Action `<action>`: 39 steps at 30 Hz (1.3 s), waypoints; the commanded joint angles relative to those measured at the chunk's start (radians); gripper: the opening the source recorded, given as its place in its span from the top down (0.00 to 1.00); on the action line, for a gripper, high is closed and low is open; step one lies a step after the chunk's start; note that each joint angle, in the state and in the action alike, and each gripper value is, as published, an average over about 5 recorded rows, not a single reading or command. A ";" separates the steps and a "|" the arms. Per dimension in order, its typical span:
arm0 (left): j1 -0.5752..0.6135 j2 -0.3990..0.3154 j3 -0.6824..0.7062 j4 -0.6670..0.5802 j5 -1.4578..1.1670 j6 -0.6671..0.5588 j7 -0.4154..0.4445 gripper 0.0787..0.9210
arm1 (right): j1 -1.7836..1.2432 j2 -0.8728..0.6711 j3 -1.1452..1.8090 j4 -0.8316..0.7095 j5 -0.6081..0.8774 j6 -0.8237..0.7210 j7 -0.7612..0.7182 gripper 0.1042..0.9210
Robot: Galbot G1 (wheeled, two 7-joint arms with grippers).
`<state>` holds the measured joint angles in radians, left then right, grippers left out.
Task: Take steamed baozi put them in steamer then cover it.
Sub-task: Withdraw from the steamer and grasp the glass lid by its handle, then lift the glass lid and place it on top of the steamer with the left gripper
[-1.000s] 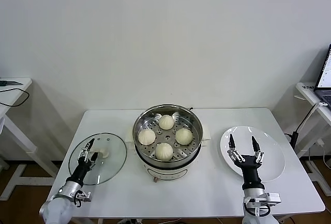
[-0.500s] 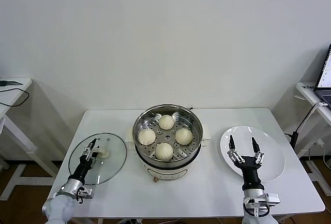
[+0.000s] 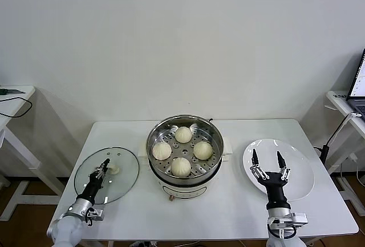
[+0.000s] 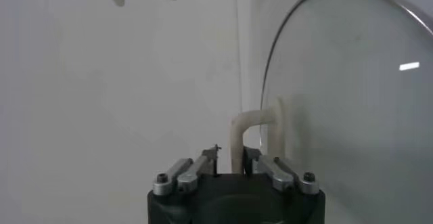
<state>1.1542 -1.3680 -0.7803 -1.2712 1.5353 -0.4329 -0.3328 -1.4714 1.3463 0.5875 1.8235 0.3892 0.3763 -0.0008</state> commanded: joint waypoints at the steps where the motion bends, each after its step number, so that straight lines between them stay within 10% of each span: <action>1: 0.043 0.000 -0.019 -0.132 -0.010 0.019 -0.006 0.87 | 0.004 -0.001 -0.005 0.001 0.000 0.001 0.001 0.12; 10: 0.196 0.033 -0.067 -0.466 -0.104 0.122 0.057 0.87 | 0.009 -0.002 -0.019 0.007 -0.003 -0.002 0.001 0.12; 23: 0.349 0.224 0.048 -0.934 -0.417 0.606 0.365 0.87 | 0.006 -0.009 -0.012 0.019 0.007 -0.002 0.000 0.12; 39: 0.078 0.304 0.590 -0.977 -0.312 0.953 0.522 0.87 | -0.002 -0.015 0.050 0.036 0.024 -0.018 -0.001 0.12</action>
<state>1.3937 -1.1193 -0.5376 -2.1542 1.1836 0.2679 0.0559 -1.4720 1.3266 0.6122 1.8533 0.4113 0.3615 -0.0017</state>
